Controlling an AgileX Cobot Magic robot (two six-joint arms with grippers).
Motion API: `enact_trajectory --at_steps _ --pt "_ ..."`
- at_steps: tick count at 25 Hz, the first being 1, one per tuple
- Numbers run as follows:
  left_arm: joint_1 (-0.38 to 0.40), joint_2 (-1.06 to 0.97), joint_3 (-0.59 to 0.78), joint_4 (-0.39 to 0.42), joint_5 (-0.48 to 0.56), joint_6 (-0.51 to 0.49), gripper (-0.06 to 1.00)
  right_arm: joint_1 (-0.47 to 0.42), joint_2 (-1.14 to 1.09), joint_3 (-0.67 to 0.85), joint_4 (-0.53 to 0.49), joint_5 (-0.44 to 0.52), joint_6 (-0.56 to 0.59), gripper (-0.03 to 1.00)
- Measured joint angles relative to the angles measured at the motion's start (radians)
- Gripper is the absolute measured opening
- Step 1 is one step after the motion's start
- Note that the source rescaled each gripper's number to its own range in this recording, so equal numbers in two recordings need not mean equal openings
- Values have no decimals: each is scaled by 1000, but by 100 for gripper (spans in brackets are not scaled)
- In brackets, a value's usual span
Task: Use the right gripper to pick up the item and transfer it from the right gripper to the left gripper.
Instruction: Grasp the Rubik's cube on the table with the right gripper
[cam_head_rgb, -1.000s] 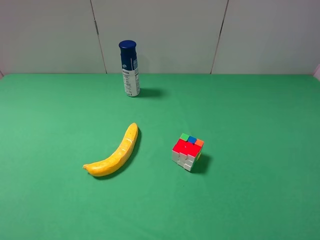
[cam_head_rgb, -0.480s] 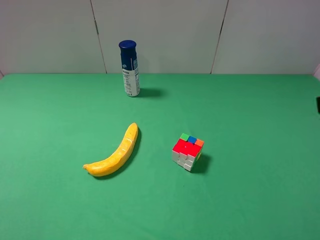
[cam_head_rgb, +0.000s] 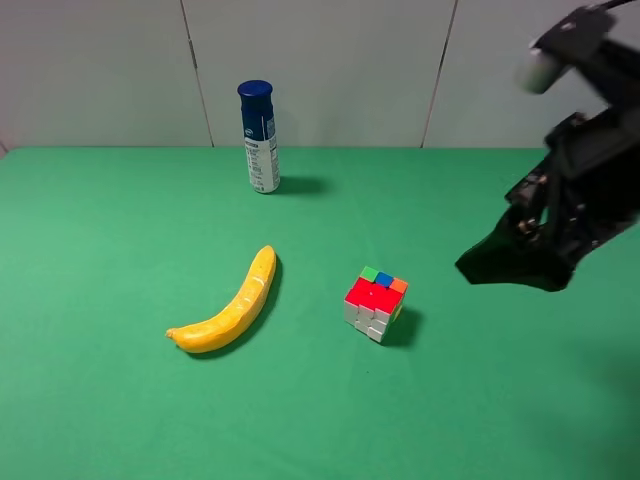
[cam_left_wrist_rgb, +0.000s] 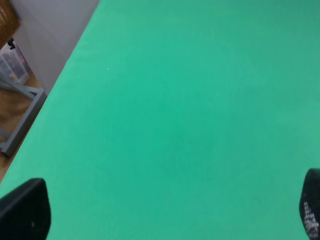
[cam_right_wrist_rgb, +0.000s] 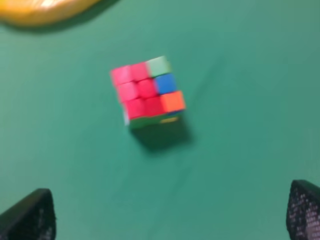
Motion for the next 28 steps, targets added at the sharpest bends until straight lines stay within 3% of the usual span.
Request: enact_trajectory --at_steps 5,12,22,28 --pt "0 0 0 0 0 0 100 81 189 0 -2 -63 -65 100" --pt "0 0 0 1 0 0 100 89 349 -1 -17 -132 -72 100" --pt "0 0 0 1 0 0 100 89 500 -149 -18 -138 -73 100" --pt "0 0 0 1 0 0 100 89 562 -158 11 -137 -94 100"
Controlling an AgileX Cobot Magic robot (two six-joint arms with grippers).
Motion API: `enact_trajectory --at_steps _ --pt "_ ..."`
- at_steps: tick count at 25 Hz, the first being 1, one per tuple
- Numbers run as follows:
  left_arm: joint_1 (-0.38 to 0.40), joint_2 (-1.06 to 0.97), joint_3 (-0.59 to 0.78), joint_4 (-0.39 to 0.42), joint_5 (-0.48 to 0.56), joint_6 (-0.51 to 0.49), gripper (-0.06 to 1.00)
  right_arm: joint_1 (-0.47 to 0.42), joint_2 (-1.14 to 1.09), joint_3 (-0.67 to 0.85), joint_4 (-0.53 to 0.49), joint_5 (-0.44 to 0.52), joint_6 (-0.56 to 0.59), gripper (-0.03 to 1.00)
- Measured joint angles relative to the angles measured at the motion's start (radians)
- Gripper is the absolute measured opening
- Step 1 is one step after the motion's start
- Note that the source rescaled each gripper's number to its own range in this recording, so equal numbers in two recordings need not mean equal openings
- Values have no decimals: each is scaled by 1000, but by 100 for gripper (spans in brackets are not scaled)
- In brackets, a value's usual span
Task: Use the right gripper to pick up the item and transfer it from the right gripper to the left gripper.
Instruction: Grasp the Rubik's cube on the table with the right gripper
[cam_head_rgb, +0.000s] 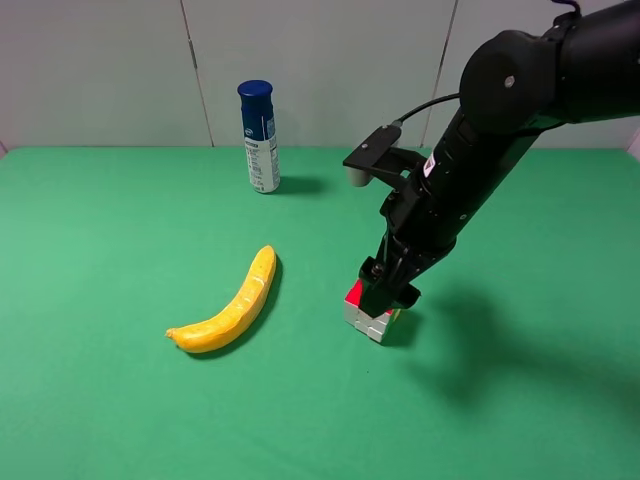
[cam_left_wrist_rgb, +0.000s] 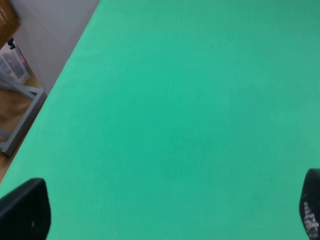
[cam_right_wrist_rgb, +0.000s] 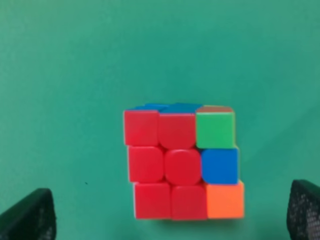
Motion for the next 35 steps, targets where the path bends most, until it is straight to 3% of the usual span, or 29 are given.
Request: enact_trajectory --at_steps 27,29,31,32,35 --pt "0 0 0 0 0 0 100 0 183 -2 21 -116 -28 99" --pt "0 0 0 0 0 0 100 0 183 -2 21 -123 -28 73" --pt "0 0 0 0 0 0 100 0 183 -2 21 -129 -28 13" --pt "0 0 0 0 0 0 100 0 183 -2 22 -131 -27 0" --pt "0 0 0 0 0 0 100 0 183 -2 22 -131 -28 1"
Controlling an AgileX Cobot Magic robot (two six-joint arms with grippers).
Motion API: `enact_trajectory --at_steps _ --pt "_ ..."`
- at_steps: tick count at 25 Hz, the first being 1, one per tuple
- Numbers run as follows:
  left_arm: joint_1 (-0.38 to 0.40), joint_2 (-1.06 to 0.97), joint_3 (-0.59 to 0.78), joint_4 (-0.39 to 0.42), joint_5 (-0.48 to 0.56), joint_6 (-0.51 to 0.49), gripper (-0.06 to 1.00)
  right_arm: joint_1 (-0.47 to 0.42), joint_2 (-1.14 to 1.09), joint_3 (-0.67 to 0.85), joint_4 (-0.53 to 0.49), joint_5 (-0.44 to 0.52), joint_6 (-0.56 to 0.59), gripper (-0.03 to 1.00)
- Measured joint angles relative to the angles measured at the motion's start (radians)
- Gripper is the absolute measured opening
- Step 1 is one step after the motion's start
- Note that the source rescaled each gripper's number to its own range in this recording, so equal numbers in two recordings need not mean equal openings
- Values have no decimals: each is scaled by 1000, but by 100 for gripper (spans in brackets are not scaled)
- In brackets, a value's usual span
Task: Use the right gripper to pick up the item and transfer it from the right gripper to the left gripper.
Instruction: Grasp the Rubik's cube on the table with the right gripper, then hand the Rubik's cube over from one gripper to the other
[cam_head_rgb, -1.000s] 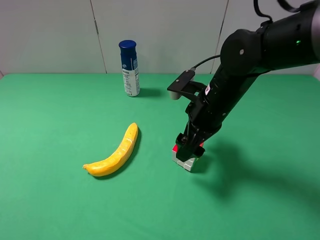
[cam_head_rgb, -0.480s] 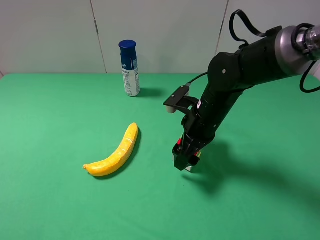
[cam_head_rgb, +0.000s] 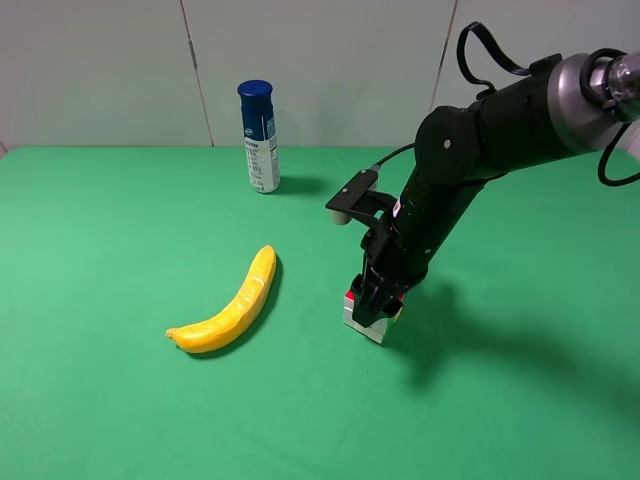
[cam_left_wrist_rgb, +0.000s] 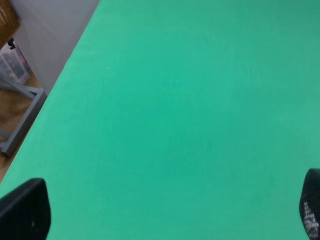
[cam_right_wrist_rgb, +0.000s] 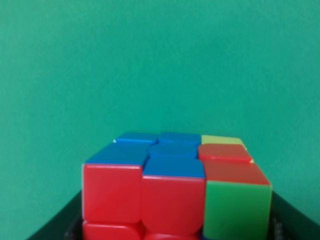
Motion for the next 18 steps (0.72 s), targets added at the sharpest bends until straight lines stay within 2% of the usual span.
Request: enact_trajectory --at_steps 11,18 --pt "0 0 0 0 0 0 100 0 0 0 -5 3 0 1" --pt "0 0 0 0 0 0 100 0 -83 -23 -11 79 19 1"
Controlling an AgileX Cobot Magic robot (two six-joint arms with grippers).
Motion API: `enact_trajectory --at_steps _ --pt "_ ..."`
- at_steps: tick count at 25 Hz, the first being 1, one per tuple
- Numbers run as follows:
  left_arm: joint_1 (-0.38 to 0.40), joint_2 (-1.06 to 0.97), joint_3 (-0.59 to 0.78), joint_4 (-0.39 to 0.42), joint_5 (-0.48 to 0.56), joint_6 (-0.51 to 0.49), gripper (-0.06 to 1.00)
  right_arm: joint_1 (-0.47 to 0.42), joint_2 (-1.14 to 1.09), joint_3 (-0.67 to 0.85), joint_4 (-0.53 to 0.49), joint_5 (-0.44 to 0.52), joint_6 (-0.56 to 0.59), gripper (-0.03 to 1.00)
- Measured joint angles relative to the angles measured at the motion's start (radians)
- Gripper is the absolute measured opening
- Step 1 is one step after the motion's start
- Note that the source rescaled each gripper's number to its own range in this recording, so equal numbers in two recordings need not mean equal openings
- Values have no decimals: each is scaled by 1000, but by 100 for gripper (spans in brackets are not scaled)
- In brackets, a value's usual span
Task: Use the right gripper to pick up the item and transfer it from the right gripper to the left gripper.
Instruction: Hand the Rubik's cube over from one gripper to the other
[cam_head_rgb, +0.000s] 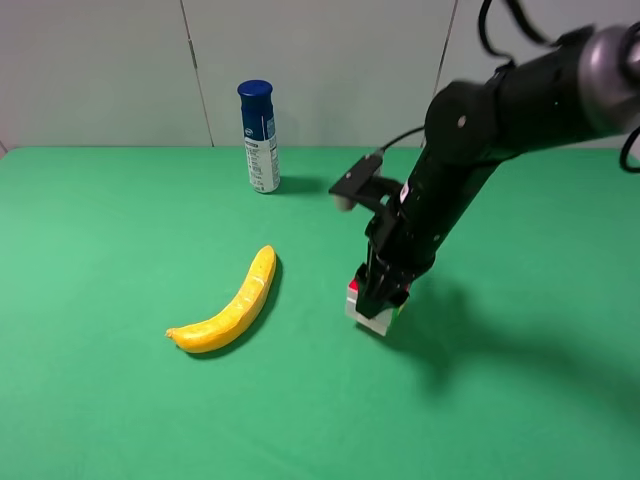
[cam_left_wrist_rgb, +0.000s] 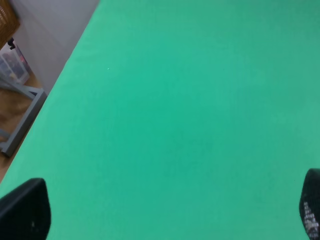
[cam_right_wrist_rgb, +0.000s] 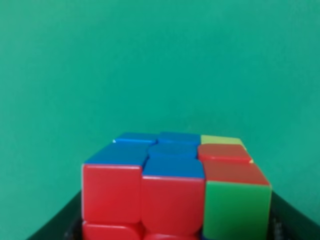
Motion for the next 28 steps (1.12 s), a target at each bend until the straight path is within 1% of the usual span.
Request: enact_trajectory --at_steps 4,10,17,28 --pt "0 0 0 0 0 0 100 0 -75 -45 0 67 53 1" --pt "0 0 0 0 0 0 100 0 -182 -100 12 154 83 1" --pt "0 0 0 0 0 0 100 0 -284 -102 47 185 86 1" --pt "0 0 0 0 0 0 100 0 -343 -102 190 209 83 1"
